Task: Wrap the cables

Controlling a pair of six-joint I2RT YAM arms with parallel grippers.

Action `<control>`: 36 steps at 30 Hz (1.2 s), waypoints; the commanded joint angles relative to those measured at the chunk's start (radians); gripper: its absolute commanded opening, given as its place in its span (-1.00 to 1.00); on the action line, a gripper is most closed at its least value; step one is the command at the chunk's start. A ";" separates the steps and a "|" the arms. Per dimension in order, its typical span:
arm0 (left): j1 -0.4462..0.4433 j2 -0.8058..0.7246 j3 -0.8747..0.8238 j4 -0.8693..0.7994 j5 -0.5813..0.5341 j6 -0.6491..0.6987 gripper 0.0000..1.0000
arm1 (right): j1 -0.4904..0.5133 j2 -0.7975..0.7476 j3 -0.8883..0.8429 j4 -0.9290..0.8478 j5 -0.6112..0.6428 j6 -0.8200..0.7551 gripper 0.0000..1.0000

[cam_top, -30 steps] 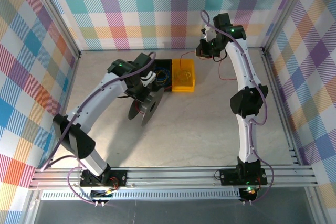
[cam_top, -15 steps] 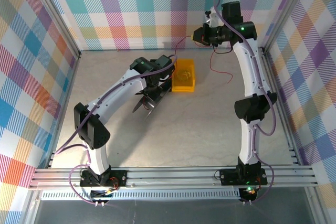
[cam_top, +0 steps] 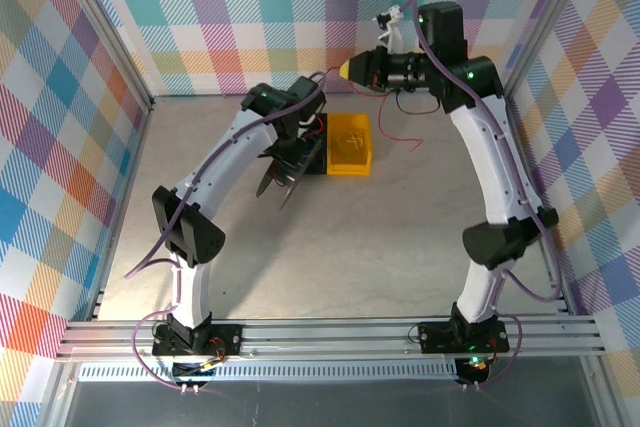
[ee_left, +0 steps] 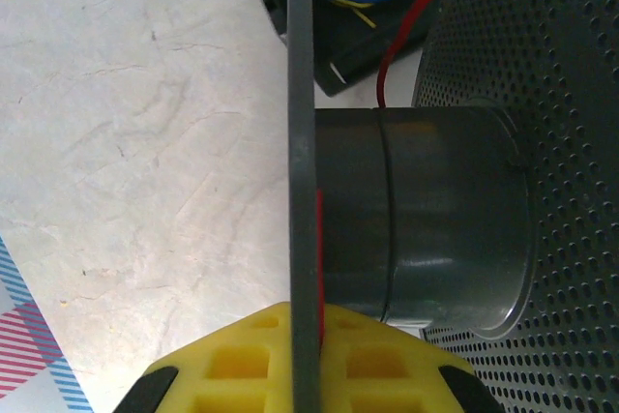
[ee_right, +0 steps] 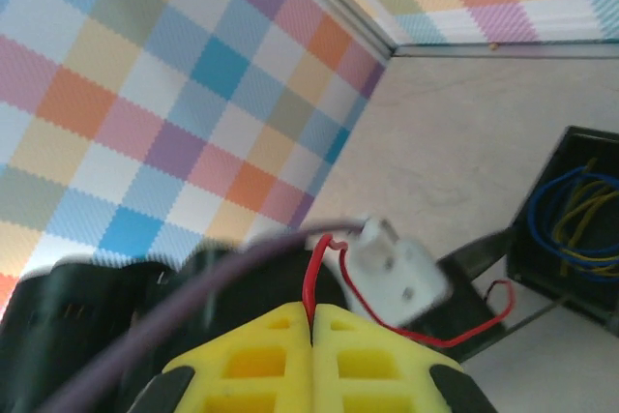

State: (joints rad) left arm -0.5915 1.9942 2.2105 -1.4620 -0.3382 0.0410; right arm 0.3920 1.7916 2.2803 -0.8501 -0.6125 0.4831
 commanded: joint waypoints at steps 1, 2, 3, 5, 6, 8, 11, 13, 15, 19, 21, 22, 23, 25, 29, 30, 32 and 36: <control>0.066 0.022 0.039 -0.083 0.071 -0.029 -1.00 | 0.013 -0.126 -0.154 0.233 0.001 0.052 -1.00; 0.081 0.020 0.038 -0.071 0.090 -0.034 -1.00 | 0.015 -0.153 -0.209 0.266 0.005 0.064 -1.00; 0.094 0.020 0.038 -0.061 0.111 -0.038 -1.00 | 0.015 -0.184 -0.267 0.302 0.008 0.078 -1.00; 0.110 0.020 0.037 -0.042 0.121 -0.045 -1.00 | 0.020 -0.223 -0.342 0.342 0.005 0.096 -1.00; 0.116 0.024 0.039 -0.033 0.119 -0.051 -1.00 | 0.027 -0.238 -0.372 0.366 -0.004 0.106 -1.00; 0.125 0.032 0.044 -0.010 0.114 -0.062 -1.00 | 0.054 -0.252 -0.400 0.387 -0.011 0.115 -1.00; 0.133 0.052 0.056 0.019 0.118 -0.084 -1.00 | 0.117 -0.254 -0.408 0.403 -0.002 0.112 -1.00; 0.133 0.065 0.068 0.027 0.121 -0.096 -1.00 | 0.153 -0.246 -0.404 0.419 -0.004 0.113 -1.00; 0.133 0.070 0.066 0.036 0.125 -0.107 -1.00 | 0.187 -0.235 -0.383 0.422 0.000 0.108 -1.00; 0.138 0.028 0.006 0.118 0.164 -0.134 -1.00 | 0.236 -0.208 -0.333 0.432 -0.007 0.090 -1.00; 0.162 -0.022 -0.052 0.201 0.229 -0.169 -1.00 | 0.266 -0.205 -0.325 0.441 -0.008 0.080 -1.00; 0.176 -0.042 -0.074 0.235 0.259 -0.184 -1.00 | 0.279 -0.207 -0.328 0.443 -0.010 0.073 -1.00; 0.195 -0.062 -0.095 0.269 0.293 -0.204 -1.00 | 0.297 -0.215 -0.337 0.449 -0.009 0.067 -1.00; 0.227 -0.093 -0.112 0.313 0.331 -0.236 -1.00 | 0.324 -0.234 -0.375 0.477 -0.013 0.065 -1.00; 0.274 -0.131 -0.118 0.377 0.380 -0.283 -1.00 | 0.385 -0.268 -0.466 0.535 -0.015 0.065 -1.00; 0.279 -0.136 -0.116 0.388 0.382 -0.292 -1.00 | 0.401 -0.273 -0.487 0.548 -0.014 0.066 -1.00; 0.286 -0.147 -0.113 0.406 0.381 -0.306 -1.00 | 0.429 -0.278 -0.522 0.570 -0.016 0.068 -1.00; 0.303 -0.201 -0.150 0.480 0.372 -0.345 -1.00 | 0.490 -0.301 -0.617 0.583 -0.005 0.050 -1.00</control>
State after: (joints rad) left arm -0.3077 1.8496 2.0827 -1.1137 0.0216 -0.2409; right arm 0.8352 1.5524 1.7027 -0.3504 -0.5575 0.5591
